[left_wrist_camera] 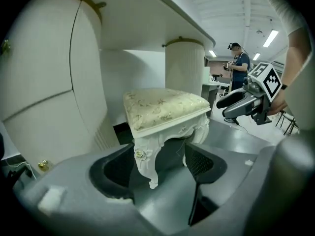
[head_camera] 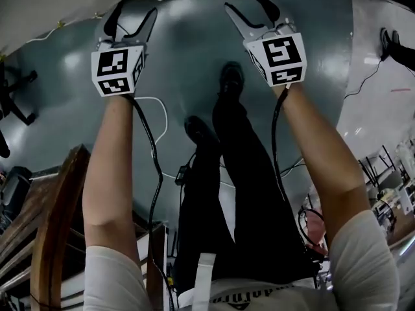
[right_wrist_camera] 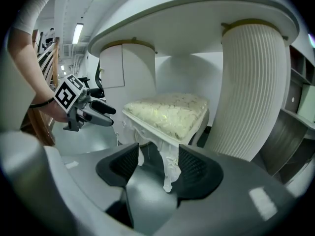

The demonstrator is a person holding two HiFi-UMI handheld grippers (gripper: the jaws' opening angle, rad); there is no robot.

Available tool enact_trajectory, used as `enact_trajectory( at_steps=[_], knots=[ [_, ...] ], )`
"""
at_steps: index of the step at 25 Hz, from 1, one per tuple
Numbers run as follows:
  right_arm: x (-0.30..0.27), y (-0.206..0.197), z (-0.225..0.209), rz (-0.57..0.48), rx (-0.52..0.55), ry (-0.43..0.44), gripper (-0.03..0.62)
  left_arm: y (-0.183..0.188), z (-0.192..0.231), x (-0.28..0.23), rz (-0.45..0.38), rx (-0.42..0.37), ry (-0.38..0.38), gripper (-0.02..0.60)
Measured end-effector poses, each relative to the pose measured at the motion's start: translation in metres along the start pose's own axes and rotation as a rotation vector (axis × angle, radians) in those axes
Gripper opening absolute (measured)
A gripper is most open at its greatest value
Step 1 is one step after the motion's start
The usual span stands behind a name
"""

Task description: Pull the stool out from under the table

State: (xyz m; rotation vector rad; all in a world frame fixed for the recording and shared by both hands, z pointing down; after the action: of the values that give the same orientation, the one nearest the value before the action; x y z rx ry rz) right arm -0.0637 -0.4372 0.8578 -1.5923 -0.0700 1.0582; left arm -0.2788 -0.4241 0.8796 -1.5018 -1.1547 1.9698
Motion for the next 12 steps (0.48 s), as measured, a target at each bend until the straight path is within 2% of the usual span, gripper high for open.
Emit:
enact_trajectory(
  at_steps=[5, 12],
  knots=[
    [-0.036, -0.039, -0.010, 0.039, -0.024, -0.029, 0.253, -0.028, 0.019, -0.041, 0.039, 0.022, 0.040, 0.354],
    [-0.058, -0.056, -0.026, 0.053, -0.103, -0.099, 0.254, -0.043, 0.027, -0.077, 0.064, 0.055, 0.069, 0.368]
  ],
)
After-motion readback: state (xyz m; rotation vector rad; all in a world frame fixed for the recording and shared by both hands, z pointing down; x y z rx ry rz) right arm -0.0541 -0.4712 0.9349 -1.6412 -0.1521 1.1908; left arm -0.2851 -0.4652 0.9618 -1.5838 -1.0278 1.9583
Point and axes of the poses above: the fingertips, and each gripper's own axes: x backward along the fingers, z to its left, y out of its top, the point moved 2 cm from there along x, backward along the fingers, and after that the axes turned 5 degrees about x, right-handed, at the moved point
